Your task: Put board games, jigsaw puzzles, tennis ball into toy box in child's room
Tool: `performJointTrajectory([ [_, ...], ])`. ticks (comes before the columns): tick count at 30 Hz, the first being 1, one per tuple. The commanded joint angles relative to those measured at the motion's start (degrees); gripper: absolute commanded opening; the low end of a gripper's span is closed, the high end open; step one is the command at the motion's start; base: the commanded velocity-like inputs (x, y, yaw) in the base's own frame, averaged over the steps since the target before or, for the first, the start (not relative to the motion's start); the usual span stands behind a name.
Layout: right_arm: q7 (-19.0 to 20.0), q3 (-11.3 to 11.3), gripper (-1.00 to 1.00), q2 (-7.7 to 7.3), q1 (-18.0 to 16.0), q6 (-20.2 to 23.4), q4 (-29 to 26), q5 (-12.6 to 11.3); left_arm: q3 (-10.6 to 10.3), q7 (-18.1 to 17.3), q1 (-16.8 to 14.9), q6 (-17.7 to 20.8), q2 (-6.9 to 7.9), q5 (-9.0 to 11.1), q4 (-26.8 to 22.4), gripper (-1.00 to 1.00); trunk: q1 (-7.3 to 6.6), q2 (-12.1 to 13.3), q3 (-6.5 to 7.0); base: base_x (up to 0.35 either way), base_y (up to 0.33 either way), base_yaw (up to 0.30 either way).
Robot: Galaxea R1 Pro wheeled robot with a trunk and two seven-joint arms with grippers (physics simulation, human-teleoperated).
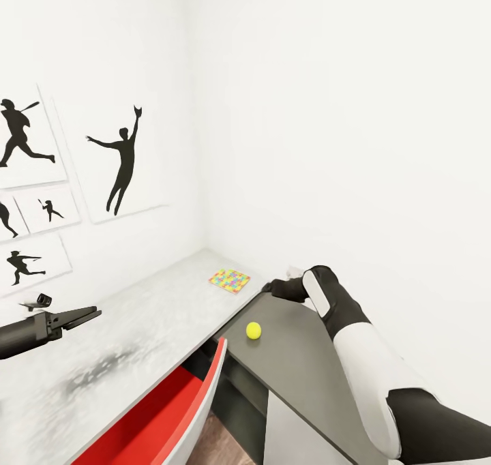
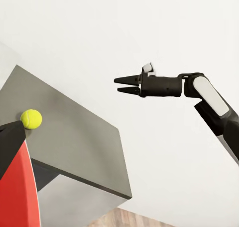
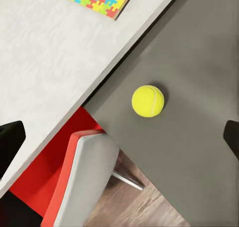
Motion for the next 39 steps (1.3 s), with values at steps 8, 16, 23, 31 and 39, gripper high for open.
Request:
performJointTrajectory([
  [8,-0.50,0.06,1.00,-0.02,-0.02,0.50,-0.03,-0.14,0.00,-0.26,-0.02,0.61,0.01,-0.07,0.01,1.00,0.02,-0.05,-0.51,0.000,0.000,0.000],
  [16,-0.60,0.13,1.00,-0.02,-0.01,0.55,-0.03,-0.12,0.00,-0.26,-0.02,0.61,0.01,-0.14,0.01,1.00,0.02,-0.05,-1.23,0.000,0.000,0.000],
  [23,-0.65,0.14,1.00,-0.01,-0.02,0.56,-0.03,-0.05,0.00,-0.26,-0.02,0.61,0.01,-0.15,0.01,1.00,0.02,-0.05,-1.89,0.000,0.000,0.000],
  [31,-1.56,0.14,1.00,0.07,-0.08,0.56,-0.03,0.04,0.00,-0.26,-0.02,0.63,0.01,-0.15,0.01,1.00,0.02,-0.05,-2.64,0.000,0.000,0.000],
  [39,-3.43,0.14,1.00,0.08,-0.10,0.63,-0.03,-0.08,0.00,-0.26,-0.02,0.61,0.01,-0.15,0.01,1.00,0.02,-0.05,-3.40,0.026,0.000,0.000],
])
